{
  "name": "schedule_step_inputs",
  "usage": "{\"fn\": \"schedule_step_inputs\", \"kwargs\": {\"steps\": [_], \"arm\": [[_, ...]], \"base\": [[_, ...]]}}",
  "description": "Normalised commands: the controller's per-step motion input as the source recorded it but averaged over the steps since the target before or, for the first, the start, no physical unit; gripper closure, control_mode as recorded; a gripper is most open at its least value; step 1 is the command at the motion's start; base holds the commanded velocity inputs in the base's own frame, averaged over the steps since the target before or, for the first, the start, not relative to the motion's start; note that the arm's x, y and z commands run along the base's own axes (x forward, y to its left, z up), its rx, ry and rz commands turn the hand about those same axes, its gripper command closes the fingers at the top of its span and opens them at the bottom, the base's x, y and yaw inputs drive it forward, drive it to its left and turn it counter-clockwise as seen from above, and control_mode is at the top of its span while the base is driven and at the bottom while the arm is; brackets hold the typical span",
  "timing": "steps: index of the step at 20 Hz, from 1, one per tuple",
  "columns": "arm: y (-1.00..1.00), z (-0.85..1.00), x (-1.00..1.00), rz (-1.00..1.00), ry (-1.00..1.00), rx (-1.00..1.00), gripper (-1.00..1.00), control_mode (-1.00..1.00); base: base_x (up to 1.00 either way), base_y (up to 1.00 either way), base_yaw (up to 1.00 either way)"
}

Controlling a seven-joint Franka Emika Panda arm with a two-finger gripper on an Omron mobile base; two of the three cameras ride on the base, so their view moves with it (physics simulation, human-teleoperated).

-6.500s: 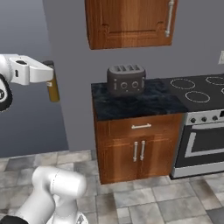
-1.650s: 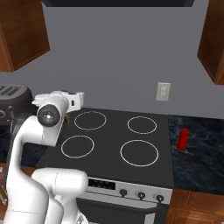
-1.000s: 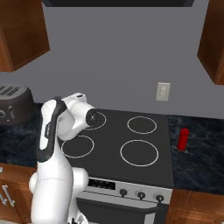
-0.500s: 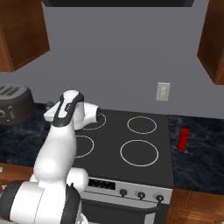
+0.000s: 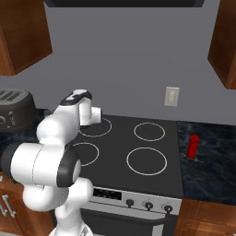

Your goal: Collect the turmeric, ketchup, and shaker from the cabinet and place them next to the stove.

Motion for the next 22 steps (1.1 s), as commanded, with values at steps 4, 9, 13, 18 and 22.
{"fn": "schedule_step_inputs", "kwargs": {"steps": [4, 9, 13, 18, 22], "arm": [[0.44, -0.19, 0.15, 0.17, 0.00, 0.00, 1.00, -1.00], [0.43, -0.18, 0.09, 0.09, 0.00, 0.00, 1.00, -1.00], [0.30, -0.22, 0.02, 0.02, 0.00, 0.00, 1.00, -1.00], [0.20, -0.17, 0.00, 0.00, -0.02, -0.01, 1.00, -1.00], [0.13, -0.14, 0.00, 0.00, -0.03, -0.03, 1.00, -1.00]], "base": [[0.00, 0.00, 0.00], [0.00, 0.00, 0.00], [0.00, 0.00, 0.00], [0.00, 0.00, 0.00], [0.00, 0.00, 0.00]]}}
